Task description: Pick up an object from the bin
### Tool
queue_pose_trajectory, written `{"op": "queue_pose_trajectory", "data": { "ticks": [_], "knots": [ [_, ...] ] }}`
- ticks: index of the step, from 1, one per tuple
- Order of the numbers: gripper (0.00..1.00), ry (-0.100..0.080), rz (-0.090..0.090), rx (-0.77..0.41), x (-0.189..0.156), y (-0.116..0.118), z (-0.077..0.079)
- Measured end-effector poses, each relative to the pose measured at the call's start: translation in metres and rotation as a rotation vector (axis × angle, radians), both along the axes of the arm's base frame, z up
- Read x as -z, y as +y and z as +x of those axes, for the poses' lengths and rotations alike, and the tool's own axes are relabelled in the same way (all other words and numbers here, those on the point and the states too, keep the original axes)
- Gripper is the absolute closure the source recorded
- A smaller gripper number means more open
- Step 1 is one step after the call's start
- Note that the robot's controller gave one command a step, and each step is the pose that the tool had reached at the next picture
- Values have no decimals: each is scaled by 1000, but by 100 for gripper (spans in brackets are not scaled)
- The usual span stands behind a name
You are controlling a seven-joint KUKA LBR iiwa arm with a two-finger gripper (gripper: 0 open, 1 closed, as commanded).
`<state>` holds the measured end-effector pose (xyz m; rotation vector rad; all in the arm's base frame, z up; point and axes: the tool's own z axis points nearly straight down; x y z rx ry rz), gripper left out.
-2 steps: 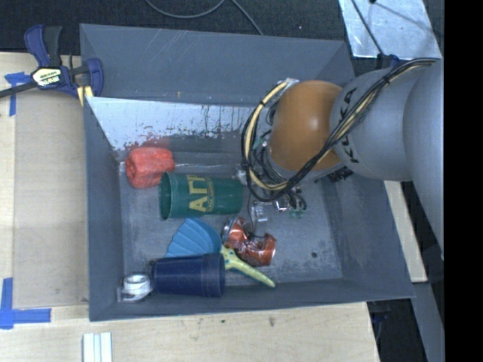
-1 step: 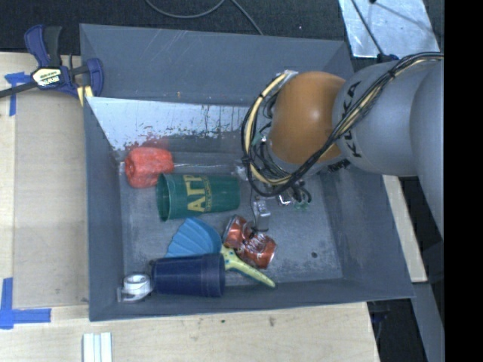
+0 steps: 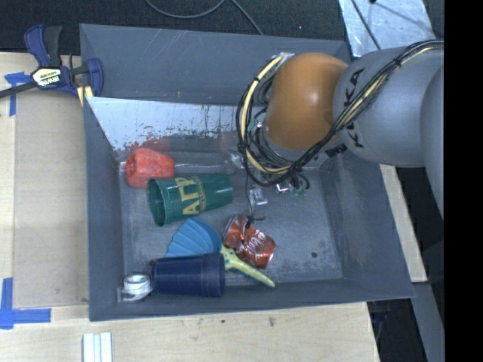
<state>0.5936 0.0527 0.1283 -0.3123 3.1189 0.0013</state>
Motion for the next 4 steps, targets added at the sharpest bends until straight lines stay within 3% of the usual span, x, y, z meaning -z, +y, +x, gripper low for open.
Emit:
{"op": "queue_pose_trajectory", "data": {
  "ticks": [1, 2, 3, 4],
  "knots": [
    [0, -5, -1, 189, -2, 23, 3],
    [100, -3, -1, -296, 44, 106, -2],
    [100, -3, -1, -296, 44, 106, -2],
    [100, 5, -2, -303, 8, 107, -9]
  ]
}}
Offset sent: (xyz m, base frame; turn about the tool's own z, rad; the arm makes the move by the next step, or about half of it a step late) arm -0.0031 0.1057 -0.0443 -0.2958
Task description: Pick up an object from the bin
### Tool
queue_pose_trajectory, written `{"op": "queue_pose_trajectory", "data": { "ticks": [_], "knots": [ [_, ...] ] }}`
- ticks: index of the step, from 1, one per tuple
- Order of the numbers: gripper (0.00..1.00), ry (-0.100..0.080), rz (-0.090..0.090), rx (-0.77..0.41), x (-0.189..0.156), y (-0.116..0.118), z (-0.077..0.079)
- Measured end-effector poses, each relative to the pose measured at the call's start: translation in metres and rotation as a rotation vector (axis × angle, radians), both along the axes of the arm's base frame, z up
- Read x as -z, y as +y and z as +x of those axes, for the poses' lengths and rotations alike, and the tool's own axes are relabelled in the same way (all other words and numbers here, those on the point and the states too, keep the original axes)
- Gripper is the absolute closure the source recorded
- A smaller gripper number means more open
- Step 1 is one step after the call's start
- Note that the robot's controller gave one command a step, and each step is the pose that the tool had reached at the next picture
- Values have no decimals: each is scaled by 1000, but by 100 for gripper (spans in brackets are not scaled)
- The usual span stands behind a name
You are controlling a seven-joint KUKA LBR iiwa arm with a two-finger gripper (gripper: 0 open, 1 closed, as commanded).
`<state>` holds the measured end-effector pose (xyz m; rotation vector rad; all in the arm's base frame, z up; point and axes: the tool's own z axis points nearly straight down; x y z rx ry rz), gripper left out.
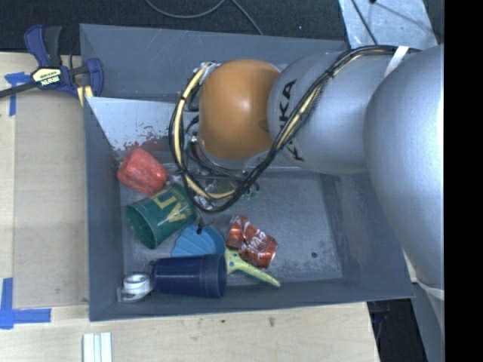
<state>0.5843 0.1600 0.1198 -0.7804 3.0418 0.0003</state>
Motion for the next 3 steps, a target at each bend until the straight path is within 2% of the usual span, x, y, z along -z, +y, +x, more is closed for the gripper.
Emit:
{"op": "queue_pose_trajectory", "data": {
  "ticks": [1, 2, 3],
  "knots": [
    [100, -14, 5, 11, -38, -3, 0],
    [100, -2, 1, 33, -89, -12, 0],
    [100, -10, 3, 18, -144, -13, 1]
  ]
}}
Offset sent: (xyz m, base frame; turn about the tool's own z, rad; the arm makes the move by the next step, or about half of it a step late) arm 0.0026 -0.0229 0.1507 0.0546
